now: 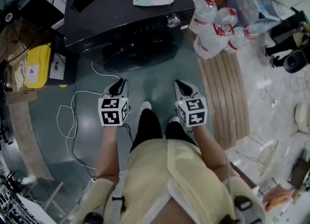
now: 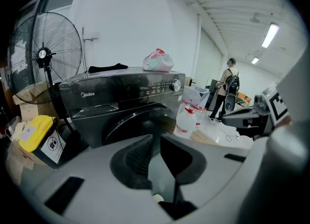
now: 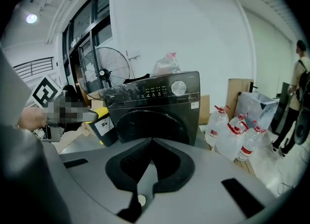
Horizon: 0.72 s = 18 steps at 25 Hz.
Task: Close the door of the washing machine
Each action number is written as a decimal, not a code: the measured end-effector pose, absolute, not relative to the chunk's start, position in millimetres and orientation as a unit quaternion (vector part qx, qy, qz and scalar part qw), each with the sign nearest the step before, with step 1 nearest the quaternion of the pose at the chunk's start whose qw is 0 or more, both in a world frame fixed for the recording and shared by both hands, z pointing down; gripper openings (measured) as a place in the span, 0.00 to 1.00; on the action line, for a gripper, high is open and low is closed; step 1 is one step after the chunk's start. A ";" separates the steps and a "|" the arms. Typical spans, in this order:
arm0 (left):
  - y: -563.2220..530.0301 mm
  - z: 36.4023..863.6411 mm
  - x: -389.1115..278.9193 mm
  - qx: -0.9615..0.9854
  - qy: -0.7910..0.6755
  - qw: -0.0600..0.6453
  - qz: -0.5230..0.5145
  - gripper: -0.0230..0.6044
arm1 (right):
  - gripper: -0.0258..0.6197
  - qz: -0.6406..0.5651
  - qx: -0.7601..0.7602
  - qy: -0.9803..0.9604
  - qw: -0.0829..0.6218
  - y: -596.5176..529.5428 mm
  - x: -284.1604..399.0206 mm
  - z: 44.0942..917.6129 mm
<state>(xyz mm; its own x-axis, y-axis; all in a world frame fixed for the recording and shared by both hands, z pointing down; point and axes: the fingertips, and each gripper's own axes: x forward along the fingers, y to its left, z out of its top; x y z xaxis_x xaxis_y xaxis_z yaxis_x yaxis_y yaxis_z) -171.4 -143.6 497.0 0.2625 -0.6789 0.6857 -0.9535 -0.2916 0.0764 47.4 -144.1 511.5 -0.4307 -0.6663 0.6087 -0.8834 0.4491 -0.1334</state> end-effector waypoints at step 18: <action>-123.9 496.1 -168.4 0.750 -0.541 0.257 0.281 0.12 | 0.05 0.214 0.485 -0.814 0.236 -143.1 52.5 497.3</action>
